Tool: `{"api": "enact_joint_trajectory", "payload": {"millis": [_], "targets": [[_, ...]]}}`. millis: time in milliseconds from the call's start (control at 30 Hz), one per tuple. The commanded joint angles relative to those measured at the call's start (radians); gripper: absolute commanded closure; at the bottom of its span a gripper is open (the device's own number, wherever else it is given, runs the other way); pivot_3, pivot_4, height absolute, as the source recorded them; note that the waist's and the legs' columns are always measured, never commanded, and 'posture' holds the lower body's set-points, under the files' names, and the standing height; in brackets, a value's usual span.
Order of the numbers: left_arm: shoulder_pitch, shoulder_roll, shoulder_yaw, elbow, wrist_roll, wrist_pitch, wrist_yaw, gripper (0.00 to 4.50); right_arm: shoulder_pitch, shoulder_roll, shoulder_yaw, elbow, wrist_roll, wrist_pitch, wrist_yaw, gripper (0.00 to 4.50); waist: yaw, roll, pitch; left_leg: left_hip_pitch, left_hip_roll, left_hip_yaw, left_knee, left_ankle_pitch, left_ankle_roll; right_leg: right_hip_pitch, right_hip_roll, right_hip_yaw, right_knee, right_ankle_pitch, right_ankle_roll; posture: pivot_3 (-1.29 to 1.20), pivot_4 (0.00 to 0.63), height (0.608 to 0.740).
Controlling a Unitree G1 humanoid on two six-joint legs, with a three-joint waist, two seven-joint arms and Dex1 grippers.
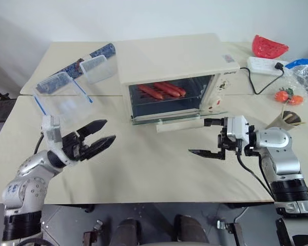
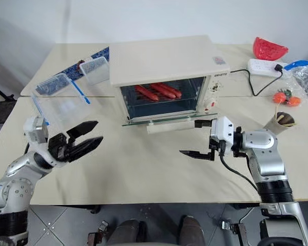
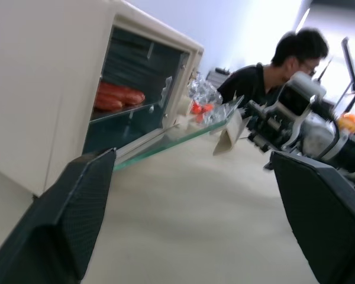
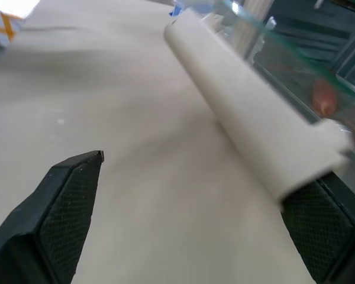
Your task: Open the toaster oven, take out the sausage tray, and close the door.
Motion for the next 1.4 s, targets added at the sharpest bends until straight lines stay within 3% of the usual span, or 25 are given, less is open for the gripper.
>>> {"api": "enact_joint_trajectory", "payload": {"millis": [33, 300, 400, 700, 867, 1000, 1167, 1367, 1400], "targets": [[-0.11, -0.049, -0.067, 0.032, 0.059, 0.003, 0.079, 1.47, -0.007, 0.009, -0.015, 0.011, -0.003, -0.068, -0.021, 0.0, 0.004, 0.0, 0.0, 0.0, -0.001, 0.001, 0.001, 0.0, 0.0, 0.001, 0.0, 0.001, 0.0, 0.0, 0.0, 0.0, 0.15, 0.74], [-0.269, -0.149, -0.176, 0.136, 0.129, 0.007, 0.091, 3.89, 0.001, 0.014, -0.002, 0.031, -0.01, -0.113, -0.053, 0.0, 0.001, -0.001, 0.0, 0.0, 0.0, 0.001, 0.002, -0.001, 0.0, 0.001, 0.001, 0.001, 0.0, 0.0, 0.0, 0.0, 0.15, 0.74], [-0.275, -0.172, -0.218, 0.16, 0.175, -0.012, 0.082, 4.48, 0.023, 0.007, -0.012, 0.015, -0.011, -0.117, -0.074, 0.0, -0.006, -0.001, 0.0, 0.0, 0.0, 0.001, 0.002, -0.001, 0.0, 0.001, 0.001, 0.001, 0.0, 0.0, 0.0, 0.0, 0.15, 0.74], [-0.259, -0.181, -0.293, 0.201, 0.263, -0.042, 0.008, 4.48, 0.242, -0.061, -0.126, -0.104, -0.01, -0.114, -0.198, 0.0, 0.013, -0.001, 0.001, -0.001, 0.0, 0.001, 0.005, -0.001, 0.0, 0.001, 0.001, 0.001, 0.0, 0.0, 0.0, 0.0, 0.15, 0.74], [-0.239, -0.14, -0.343, 0.227, 0.348, -0.096, -0.053, 4.48, 0.524, -0.118, -0.332, -0.127, -0.029, -0.159, -0.286, 0.0, 0.026, -0.001, 0.001, -0.001, 0.0, 0.002, 0.005, -0.001, 0.001, 0.001, 0.001, 0.001, -0.001, 0.0, 0.0, 0.0, 0.15, 0.74], [-0.214, -0.132, -0.376, 0.262, 0.417, -0.155, -0.075, 4.48, 0.624, -0.133, -0.427, -0.142, -0.042, -0.213, -0.338, 0.0, 0.013, -0.001, 0.001, 0.0, 0.0, 0.005, 0.004, -0.001, 0.001, 0.001, 0.001, 0.004, -0.002, 0.0, 0.0, 0.0, 0.15, 0.74], [-0.19, -0.151, -0.382, 0.302, 0.453, -0.215, -0.084, 4.48, 0.562, -0.126, -0.419, -0.178, -0.062, -0.23, -0.417, 0.0, -0.004, -0.001, 0.001, 0.002, 0.003, 0.008, 0.005, -0.001, 0.001, 0.001, 0.003, 0.007, -0.001, 0.002, -0.003, 0.0, 0.15, 0.74], [-0.152, -0.139, -0.342, 0.338, 0.474, -0.336, -0.103, 4.48, 0.287, -0.045, -0.191, -0.268, -0.31, -0.076, -0.621, 0.0, -0.013, -0.001, 0.001, 0.003, 0.004, 0.008, 0.006, 0.0, 0.0, 0.0, 0.005, 0.008, 0.001, 0.002, -0.003, 0.0, 0.15, 0.74], [-0.144, -0.137, -0.325, 0.329, 0.469, -0.362, -0.1, 4.31, 0.246, -0.029, -0.15, -0.276, -0.352, -0.052, -0.646, 0.0, -0.011, -0.001, 0.001, 0.002, 0.005, 0.008, 0.006, 0.0, -0.001, -0.001, 0.005, 0.008, 0.002, 0.002, -0.004, 0.0, 0.15, 0.74]]}}
